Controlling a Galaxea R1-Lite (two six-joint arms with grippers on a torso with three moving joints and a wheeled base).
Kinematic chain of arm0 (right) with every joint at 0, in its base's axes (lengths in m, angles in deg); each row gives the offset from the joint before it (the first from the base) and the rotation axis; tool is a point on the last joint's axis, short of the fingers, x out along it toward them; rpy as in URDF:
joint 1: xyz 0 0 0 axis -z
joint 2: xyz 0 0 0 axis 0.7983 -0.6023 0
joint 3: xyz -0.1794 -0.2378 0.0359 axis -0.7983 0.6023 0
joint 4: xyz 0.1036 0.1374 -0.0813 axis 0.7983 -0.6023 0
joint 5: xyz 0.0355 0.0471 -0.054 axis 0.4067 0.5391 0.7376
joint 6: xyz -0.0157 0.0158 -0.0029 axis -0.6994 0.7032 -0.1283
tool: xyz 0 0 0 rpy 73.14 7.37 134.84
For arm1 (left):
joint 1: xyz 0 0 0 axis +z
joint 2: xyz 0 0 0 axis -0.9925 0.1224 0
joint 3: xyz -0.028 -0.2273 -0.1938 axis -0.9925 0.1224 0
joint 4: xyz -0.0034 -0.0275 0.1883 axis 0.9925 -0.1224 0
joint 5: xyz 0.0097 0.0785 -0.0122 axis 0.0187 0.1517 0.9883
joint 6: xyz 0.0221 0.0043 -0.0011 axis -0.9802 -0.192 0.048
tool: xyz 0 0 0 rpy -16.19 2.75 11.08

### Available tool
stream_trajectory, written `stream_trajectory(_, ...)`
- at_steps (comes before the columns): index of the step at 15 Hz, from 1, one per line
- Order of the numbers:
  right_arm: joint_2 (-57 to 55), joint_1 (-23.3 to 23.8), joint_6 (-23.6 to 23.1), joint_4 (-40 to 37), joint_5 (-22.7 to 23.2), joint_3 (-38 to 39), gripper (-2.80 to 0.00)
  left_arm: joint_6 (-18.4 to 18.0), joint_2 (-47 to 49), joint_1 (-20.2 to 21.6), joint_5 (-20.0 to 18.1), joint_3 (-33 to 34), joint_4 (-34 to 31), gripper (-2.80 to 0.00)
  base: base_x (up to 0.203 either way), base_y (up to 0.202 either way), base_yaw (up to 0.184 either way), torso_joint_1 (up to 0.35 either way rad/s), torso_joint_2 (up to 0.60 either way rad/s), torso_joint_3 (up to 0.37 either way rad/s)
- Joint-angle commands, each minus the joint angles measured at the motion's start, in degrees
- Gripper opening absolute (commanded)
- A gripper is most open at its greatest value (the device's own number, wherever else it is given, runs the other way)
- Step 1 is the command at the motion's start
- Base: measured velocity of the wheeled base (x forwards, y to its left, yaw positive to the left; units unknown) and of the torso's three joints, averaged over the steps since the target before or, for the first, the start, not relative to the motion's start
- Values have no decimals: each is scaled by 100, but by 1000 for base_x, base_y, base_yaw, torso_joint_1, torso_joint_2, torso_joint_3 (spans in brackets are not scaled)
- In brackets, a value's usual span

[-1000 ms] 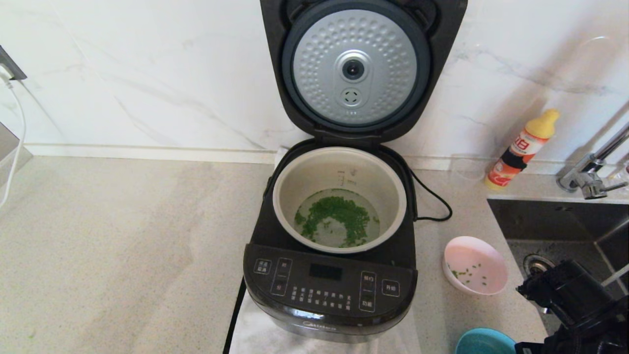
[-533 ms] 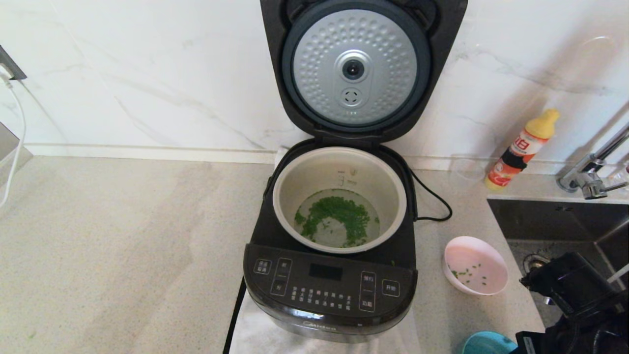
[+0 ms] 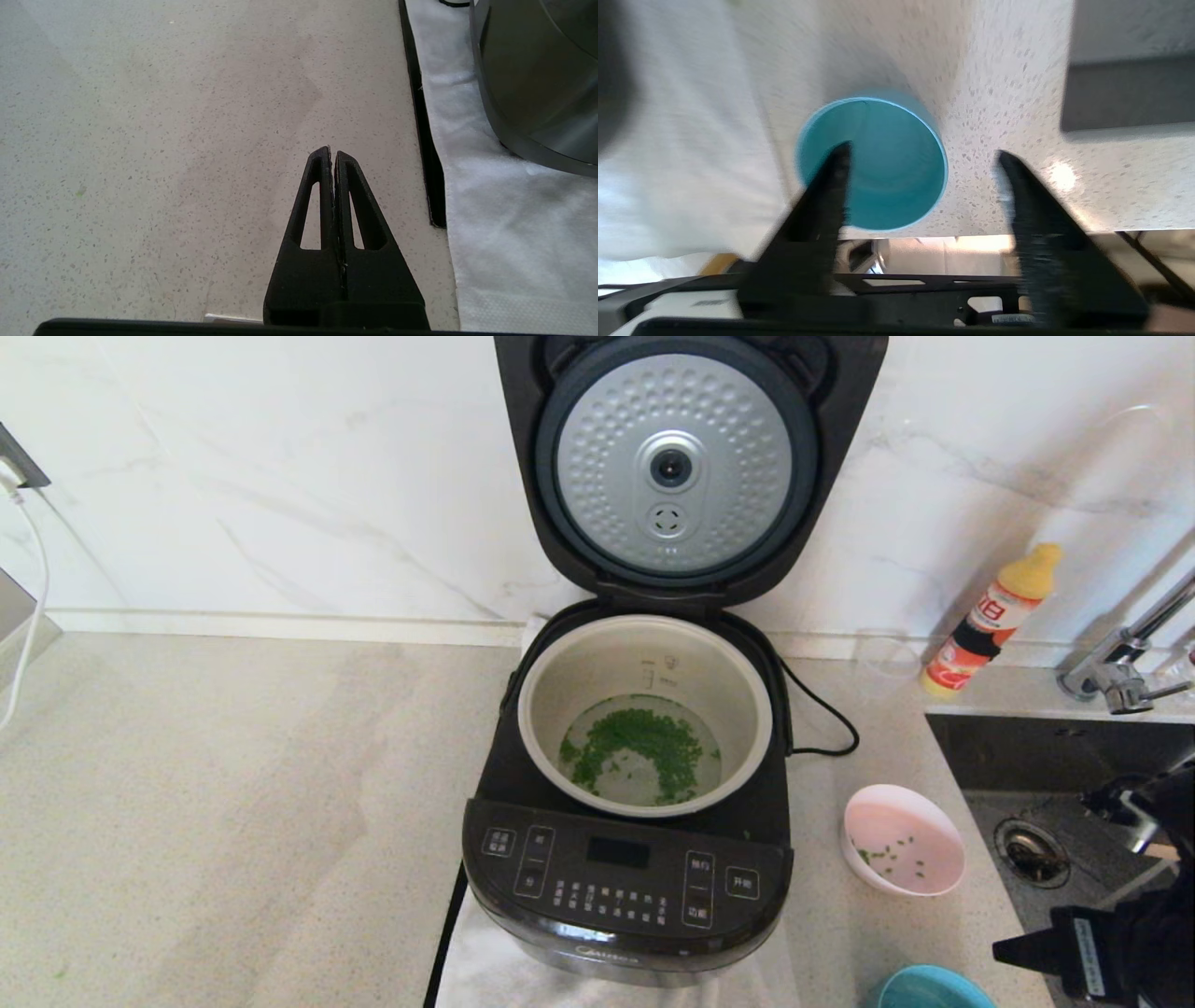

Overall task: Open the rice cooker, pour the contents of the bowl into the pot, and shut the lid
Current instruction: Close the rice cooker

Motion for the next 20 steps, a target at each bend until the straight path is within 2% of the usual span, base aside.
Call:
stream_trajectory(1, 548, -9, 13, -310, 2, -464, -280, 0, -1, -1, 5, 53, 2, -280, 0, 0, 0, 0, 0, 0)
stream_trajectory(5, 564, -10, 65, -488, -44, -1461, -280, 0, -1, -1, 5, 53, 2, -280, 0, 0, 0, 0, 0, 0)
stream_trajectory(10, 247, 12, 98, -538, -167, -3105, -280, 0, -1, -1, 5, 53, 2, -280, 0, 0, 0, 0, 0, 0)
stream_trajectory(16, -1023, 12, 196, -545, -970, -5668, -280, 0, -1, -1, 5, 53, 2, -280, 0, 0, 0, 0, 0, 0)
stream_trajectory(18, -1623, 12, 342, -570, -1056, -6489, -280, 0, -1, -1, 5, 53, 2, -280, 0, 0, 0, 0, 0, 0)
stream_trajectory(20, -2074, 7, 399, -457, -1046, -6908, -280, 0, -1, -1, 5, 53, 2, -280, 0, 0, 0, 0, 0, 0)
